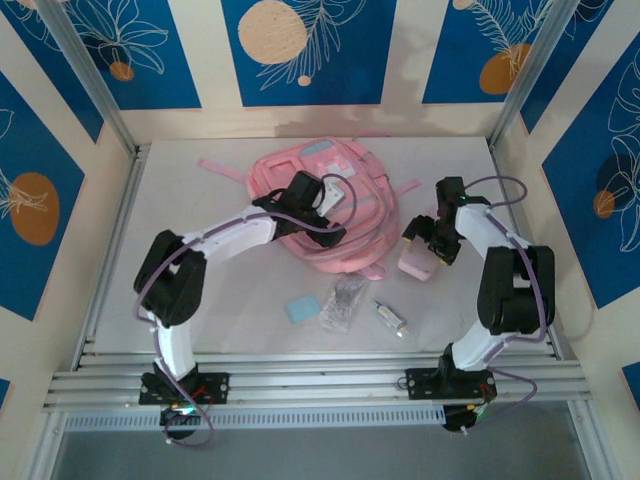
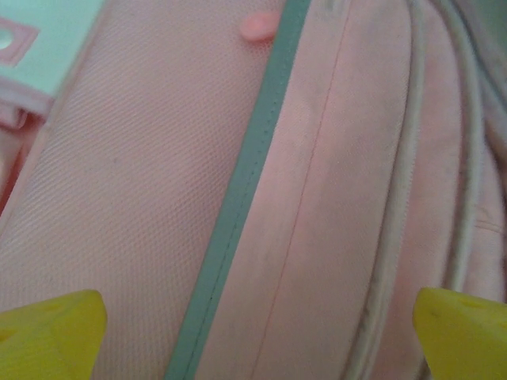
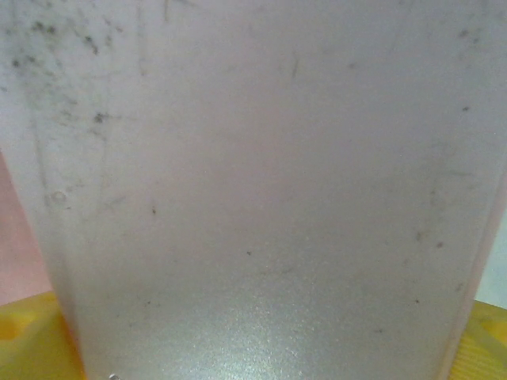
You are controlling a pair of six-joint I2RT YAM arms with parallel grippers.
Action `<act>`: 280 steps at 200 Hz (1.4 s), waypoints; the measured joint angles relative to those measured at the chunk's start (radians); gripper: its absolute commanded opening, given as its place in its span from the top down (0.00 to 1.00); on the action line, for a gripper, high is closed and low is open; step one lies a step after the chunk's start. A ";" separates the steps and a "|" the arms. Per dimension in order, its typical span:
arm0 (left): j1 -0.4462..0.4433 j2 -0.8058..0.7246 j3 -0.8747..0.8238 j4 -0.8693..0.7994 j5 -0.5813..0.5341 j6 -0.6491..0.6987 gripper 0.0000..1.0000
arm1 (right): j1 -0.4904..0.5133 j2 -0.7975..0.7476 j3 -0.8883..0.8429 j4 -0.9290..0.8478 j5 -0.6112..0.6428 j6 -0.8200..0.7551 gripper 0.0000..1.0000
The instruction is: Pack books, pencil case, and school supplies into a backpack
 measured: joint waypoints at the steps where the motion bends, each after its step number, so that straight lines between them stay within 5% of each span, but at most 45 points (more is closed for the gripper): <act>1: -0.002 0.005 0.005 -0.003 -0.004 0.005 0.03 | -0.001 -0.005 0.000 0.000 -0.002 -0.001 0.26; 27: -0.021 0.099 0.079 -0.027 -0.051 0.071 0.06 | -0.017 -0.069 -0.010 -0.009 -0.036 -0.018 0.27; 43: -0.021 0.137 0.108 -0.042 -0.058 0.098 0.17 | -0.024 -0.088 -0.018 -0.016 -0.050 -0.026 0.27; 76: -0.032 0.166 0.135 -0.060 -0.058 0.138 0.66 | -0.042 -0.108 -0.036 -0.027 -0.079 -0.038 0.28; 90: -0.034 0.167 0.145 -0.064 -0.060 0.144 1.00 | -0.050 -0.115 -0.038 -0.027 -0.086 -0.043 0.30; 137: 0.001 0.167 0.220 -0.150 0.055 0.089 1.00 | -0.059 -0.173 -0.039 -0.031 -0.112 -0.062 0.31; 198: 0.172 0.109 0.283 -0.136 0.369 -0.220 1.00 | -0.033 -0.238 -0.052 -0.026 -0.209 -0.064 0.32; 238: 0.233 0.069 0.298 -0.075 0.416 -0.357 1.00 | 0.120 -0.193 -0.045 0.074 -0.290 0.009 0.32; 280: 0.240 0.069 0.298 -0.048 0.452 -0.443 1.00 | 0.255 0.030 0.096 0.216 -0.338 0.145 0.32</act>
